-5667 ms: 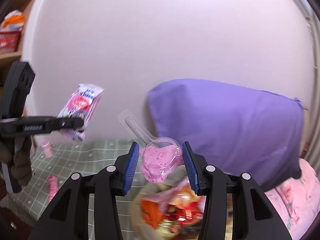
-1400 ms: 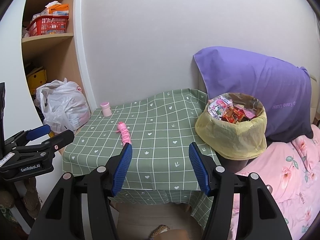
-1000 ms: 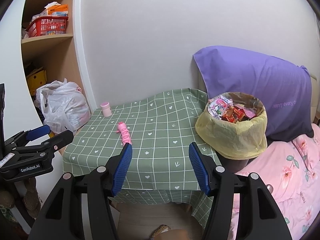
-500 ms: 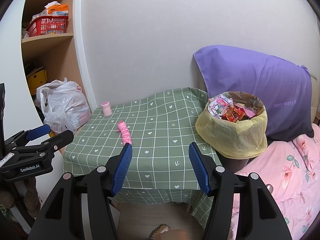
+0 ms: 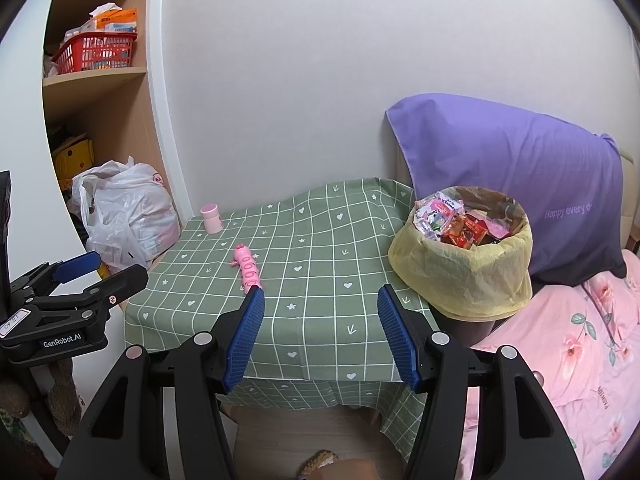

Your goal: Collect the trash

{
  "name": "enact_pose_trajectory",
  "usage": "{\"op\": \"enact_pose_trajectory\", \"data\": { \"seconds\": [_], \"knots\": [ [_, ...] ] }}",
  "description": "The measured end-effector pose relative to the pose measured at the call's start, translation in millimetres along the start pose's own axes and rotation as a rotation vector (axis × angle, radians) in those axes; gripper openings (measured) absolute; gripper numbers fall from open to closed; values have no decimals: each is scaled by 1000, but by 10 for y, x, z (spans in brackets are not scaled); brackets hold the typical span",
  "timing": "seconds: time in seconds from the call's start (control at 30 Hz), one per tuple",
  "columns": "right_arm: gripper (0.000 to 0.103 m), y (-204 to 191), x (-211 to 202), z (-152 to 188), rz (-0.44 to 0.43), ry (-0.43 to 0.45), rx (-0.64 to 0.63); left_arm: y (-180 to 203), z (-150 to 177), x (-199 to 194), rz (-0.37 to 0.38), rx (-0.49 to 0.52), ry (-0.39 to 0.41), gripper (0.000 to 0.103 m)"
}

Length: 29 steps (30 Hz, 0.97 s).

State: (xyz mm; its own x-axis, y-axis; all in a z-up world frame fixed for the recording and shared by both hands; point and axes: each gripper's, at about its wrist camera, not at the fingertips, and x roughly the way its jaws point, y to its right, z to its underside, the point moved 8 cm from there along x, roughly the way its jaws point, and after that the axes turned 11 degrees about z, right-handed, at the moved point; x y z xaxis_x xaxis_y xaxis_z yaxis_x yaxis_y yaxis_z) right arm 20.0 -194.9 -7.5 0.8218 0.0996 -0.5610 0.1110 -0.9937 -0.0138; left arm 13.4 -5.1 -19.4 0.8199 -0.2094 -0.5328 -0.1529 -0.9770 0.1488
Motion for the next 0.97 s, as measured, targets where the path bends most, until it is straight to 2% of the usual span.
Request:
{"op": "enact_pose_trajectory", "data": {
  "seconds": [0.47, 0.7, 0.83, 0.97],
  "knots": [
    [56, 45, 21, 2, 17, -1, -7, -78, -9, 141, -3, 9, -14, 93],
    [56, 134, 185, 40, 40, -33, -19, -116, 5, 409, 5, 0, -46, 93],
    [56, 158, 576, 36, 32, -94, -25, -554, -13, 751, -29, -126, -82, 93],
    [56, -29, 1272, 41, -30, -185, -93, -1417, 50, 1263, -141, -300, -123, 93]
  ]
}}
